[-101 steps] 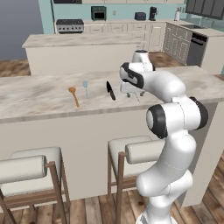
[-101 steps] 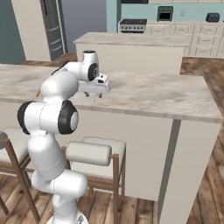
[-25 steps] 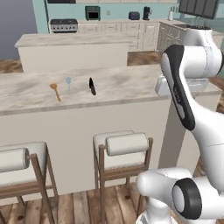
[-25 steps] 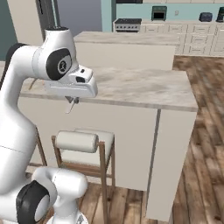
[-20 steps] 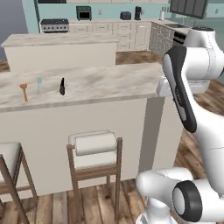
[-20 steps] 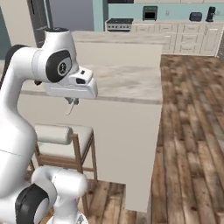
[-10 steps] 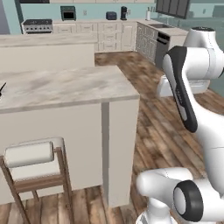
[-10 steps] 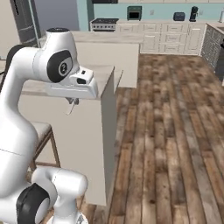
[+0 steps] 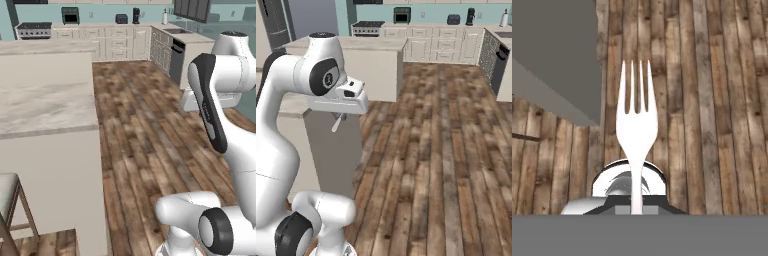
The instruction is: Pick up the metallic utensils from the counter and place them in the open drawer. Make sure not to pick up any wooden utensils.
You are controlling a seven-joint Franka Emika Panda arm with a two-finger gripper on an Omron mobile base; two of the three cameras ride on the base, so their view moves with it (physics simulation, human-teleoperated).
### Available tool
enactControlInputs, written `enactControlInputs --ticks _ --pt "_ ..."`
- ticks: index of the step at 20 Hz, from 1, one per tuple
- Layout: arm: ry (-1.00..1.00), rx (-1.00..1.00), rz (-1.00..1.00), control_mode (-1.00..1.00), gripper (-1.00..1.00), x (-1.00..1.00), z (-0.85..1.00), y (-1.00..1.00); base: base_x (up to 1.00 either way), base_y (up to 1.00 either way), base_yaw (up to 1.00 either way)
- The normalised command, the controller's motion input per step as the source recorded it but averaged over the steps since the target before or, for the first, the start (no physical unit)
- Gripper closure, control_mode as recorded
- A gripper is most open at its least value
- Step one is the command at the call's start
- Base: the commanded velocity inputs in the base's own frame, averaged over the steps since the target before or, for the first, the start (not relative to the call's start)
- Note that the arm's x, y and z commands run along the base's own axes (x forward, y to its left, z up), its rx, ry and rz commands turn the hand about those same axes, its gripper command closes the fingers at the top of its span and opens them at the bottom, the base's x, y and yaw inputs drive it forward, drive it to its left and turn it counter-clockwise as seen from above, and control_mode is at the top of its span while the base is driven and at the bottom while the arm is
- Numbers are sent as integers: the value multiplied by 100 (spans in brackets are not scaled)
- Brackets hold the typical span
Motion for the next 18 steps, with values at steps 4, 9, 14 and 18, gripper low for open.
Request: enactControlInputs --ticks 4,9,14,18 --pt "0 0 0 100 100 0 0 0 91 -100 23" --pt "0 0 0 100 100 0 0 0 100 -85 20" --pt "0 0 0 100 100 0 0 0 100 -56 16" --pt "0 0 0 100 100 0 0 0 100 -44 15"
